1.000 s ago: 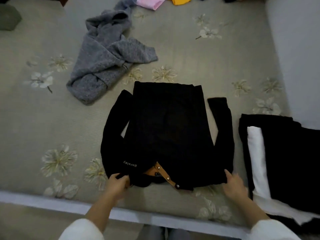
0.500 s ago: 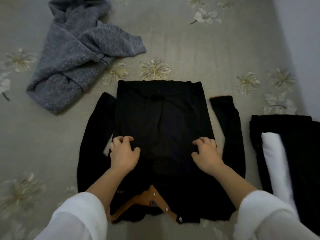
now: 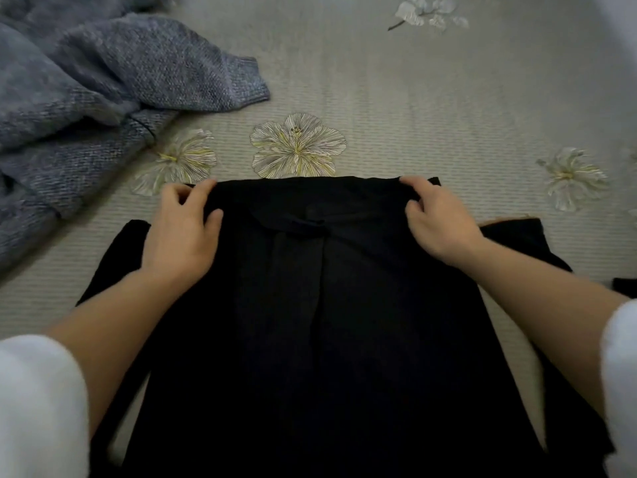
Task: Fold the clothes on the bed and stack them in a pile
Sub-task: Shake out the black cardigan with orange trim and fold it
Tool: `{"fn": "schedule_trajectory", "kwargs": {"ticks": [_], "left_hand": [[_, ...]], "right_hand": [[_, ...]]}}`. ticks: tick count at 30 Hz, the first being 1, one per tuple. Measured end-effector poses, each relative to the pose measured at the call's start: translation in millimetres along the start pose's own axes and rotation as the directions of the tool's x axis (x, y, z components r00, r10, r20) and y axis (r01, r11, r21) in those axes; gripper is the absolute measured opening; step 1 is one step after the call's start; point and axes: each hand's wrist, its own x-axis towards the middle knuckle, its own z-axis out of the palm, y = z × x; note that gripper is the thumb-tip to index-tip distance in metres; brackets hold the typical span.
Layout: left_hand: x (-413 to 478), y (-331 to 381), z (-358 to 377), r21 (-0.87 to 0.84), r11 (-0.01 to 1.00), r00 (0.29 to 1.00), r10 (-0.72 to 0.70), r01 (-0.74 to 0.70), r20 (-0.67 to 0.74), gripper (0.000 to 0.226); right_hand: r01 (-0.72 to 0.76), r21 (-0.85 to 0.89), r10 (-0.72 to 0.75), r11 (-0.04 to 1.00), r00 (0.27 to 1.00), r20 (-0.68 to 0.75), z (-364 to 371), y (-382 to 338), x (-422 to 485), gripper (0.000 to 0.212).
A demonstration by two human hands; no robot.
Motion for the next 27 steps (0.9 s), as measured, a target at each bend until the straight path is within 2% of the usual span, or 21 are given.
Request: {"fn": "schedule_trajectory", "kwargs": {"ticks": [3, 6, 8, 12, 16, 20, 21, 23, 25, 27], "left_hand": [[11.4, -8.8, 4.1, 0.068, 0.998, 0.999, 0.010, -0.012, 0.039, 0.039], [17.4, -13.9, 1.5, -0.032, 0.999, 0.999, 0.003, -0.004, -0.033, 0.019], [20.2, -15.4, -2.3, -0.109, 0.993, 0.997, -0.055, 0.049, -0.057, 0.009], [30.1, -19.2, -15.6, -0.297, 0.944, 0.980, -0.178, 0.145, -0.089, 0.007], [46.3, -21.1, -26.0, -0.466, 0.849, 0.930, -0.344, 0.250, -0.127, 0.017], [62.2, -11.0, -24.9, -0.516, 0.789, 0.890, -0.443, 0.332, -0.105, 0.016], [64.1, -9.2, -21.0, -0.510, 0.783, 0.893, -0.445, 0.356, -0.060, 0.015], [63.7, -8.1, -9.5, -0.391, 0.835, 0.907, -0.422, 0.387, -0.005, 0.005], [60.3, -10.0, -3.7, -0.258, 0.876, 0.898, -0.435, 0.408, -0.057, 0.026], [59.1, -15.9, -5.2, -0.236, 0.841, 0.846, -0.521, 0.486, -0.113, 0.045]], "right_hand": [[0.076, -0.067, -0.074, 0.995, 0.997, 0.036, 5.7, 10.2, 7.7, 0.043], [0.121, -0.082, -0.127, 0.989, 0.989, -0.072, 5.7, 13.9, 5.1, 0.031], [0.111, -0.056, -0.119, 0.992, 0.979, -0.168, 2.8, 14.3, 5.8, 0.026], [-0.044, 0.053, 0.060, 0.998, 0.932, -0.359, -14.4, 22.2, 17.0, 0.024], [-0.192, 0.169, 0.248, 0.967, 0.870, -0.426, -29.8, 30.4, 32.4, 0.025], [-0.255, 0.291, 0.358, 0.922, 0.849, -0.389, -24.4, 22.4, 50.6, 0.022], [-0.259, 0.342, 0.377, 0.903, 0.858, -0.348, -20.8, 20.1, 54.2, 0.019], [-0.252, 0.505, 0.395, 0.826, 0.897, -0.199, -13.5, 17.3, 57.4, 0.016], [-0.282, 0.626, 0.430, 0.727, 0.898, -0.094, -10.6, 19.8, 56.9, 0.016], [-0.324, 0.657, 0.498, 0.681, 0.863, -0.089, -13.6, 27.5, 55.9, 0.016]]}}
